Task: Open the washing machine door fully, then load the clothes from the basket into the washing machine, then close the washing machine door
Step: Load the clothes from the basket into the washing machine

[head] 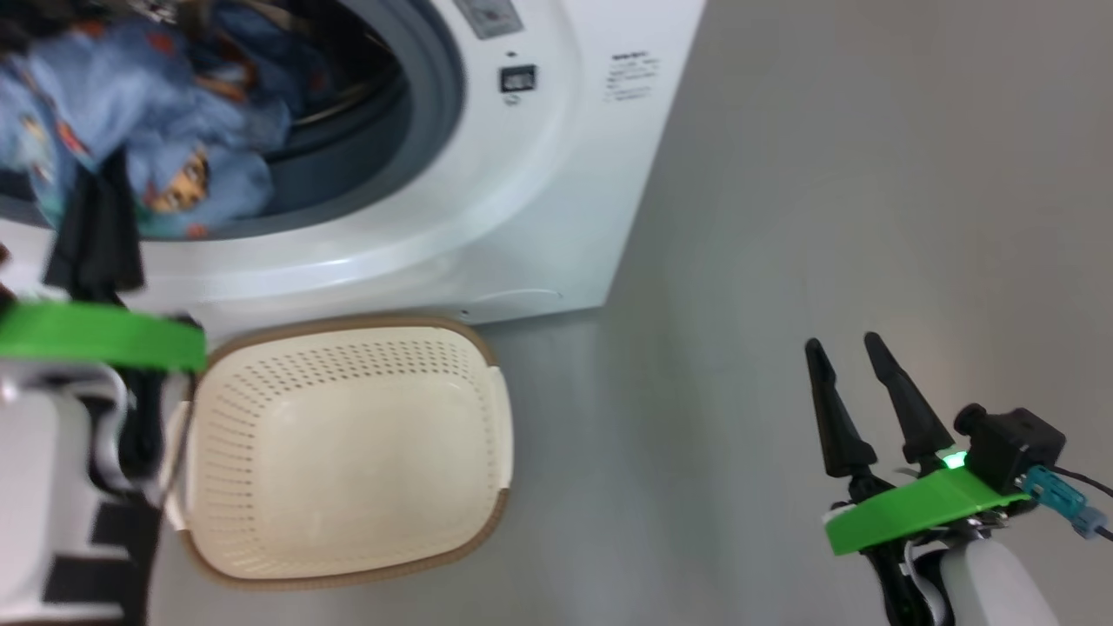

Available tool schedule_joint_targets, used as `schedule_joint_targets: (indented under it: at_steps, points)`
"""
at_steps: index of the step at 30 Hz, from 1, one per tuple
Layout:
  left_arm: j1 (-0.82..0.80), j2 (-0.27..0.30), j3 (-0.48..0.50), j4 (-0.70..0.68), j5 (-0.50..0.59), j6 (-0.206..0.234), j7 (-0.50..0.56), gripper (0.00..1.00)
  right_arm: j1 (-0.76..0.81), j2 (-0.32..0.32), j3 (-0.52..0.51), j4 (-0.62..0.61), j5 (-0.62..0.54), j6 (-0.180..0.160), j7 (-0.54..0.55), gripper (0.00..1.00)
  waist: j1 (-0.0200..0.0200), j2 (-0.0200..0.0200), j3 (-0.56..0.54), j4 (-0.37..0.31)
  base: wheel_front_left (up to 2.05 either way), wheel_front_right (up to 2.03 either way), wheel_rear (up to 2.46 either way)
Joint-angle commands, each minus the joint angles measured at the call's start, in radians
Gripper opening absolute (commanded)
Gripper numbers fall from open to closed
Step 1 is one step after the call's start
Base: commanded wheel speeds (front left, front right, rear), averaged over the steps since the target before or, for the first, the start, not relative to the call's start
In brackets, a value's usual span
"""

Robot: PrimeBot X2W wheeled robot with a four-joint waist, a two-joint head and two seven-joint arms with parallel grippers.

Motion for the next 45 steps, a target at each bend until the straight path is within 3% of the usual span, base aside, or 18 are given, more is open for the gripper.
schedule_joint_targets:
  at_steps: [1, 9, 16, 17, 18, 19, 20, 32, 45]
  points:
    - [-0.048, 0.05, 0.023, -0.002, -0.01, -0.002, -0.006, 0.0, -0.014, 0.004, 0.031, -0.024, 0.001, 0.002, -0.005, 1.0, 0.0, 0.0, 0.073, -0.074, 0.0, 0.0, 0.0]
    - [-0.248, 0.134, 0.0, 0.216, 0.005, -0.002, -0.006, 0.0, -0.058, 0.037, 0.097, -0.023, 0.01, 0.002, -0.005, 1.0, 0.0, 0.0, 0.137, -0.17, 0.0, 0.0, 0.0]
    - [-0.398, 0.176, -0.004, 0.376, 0.024, -0.002, -0.006, 0.0, -0.086, 0.044, 0.137, -0.023, 0.018, 0.002, -0.005, 1.0, 0.0, 0.0, 0.177, -0.207, 0.0, 0.0, 0.0]
    - [-0.412, 0.18, -0.002, 0.391, 0.028, -0.002, -0.006, 0.08, -0.089, 0.044, 0.141, -0.023, 0.019, 0.002, -0.005, 1.0, 0.0, 0.0, 0.18, -0.21, 0.0, 0.0, 0.0]
    - [-0.426, 0.184, 0.0, 0.402, 0.035, -0.002, -0.006, 0.31, -0.092, 0.044, 0.144, -0.023, 0.019, 0.002, -0.005, 1.0, 0.0, 0.0, 0.183, -0.212, 0.0, 0.0, 0.0]
    - [-0.436, 0.185, 0.004, 0.412, 0.039, -0.002, -0.006, 0.31, -0.094, 0.045, 0.147, -0.024, 0.021, 0.002, -0.005, 1.0, 0.0, 0.0, 0.186, -0.213, 0.0, 0.0, 0.0]
    - [-0.445, 0.185, 0.01, 0.422, 0.044, -0.002, -0.006, 1.0, -0.096, 0.045, 0.15, -0.026, 0.024, 0.002, -0.005, 1.0, 0.0, 0.0, 0.189, -0.214, 0.0, 0.0, 0.0]
    - [-0.417, 0.15, 0.048, 0.423, 0.063, -0.002, -0.006, 1.0, -0.102, 0.045, 0.147, -0.022, 0.024, 0.002, -0.005, 1.0, 0.0, 0.0, 0.169, -0.191, 0.0, 0.0, 0.0]
    - [-0.208, 0.055, 0.081, 0.309, 0.073, -0.002, -0.006, 1.0, -0.093, 0.027, 0.131, -0.005, -0.003, 0.002, -0.005, 1.0, 0.0, 0.0, 0.086, -0.108, 0.0, 0.0, 0.0]
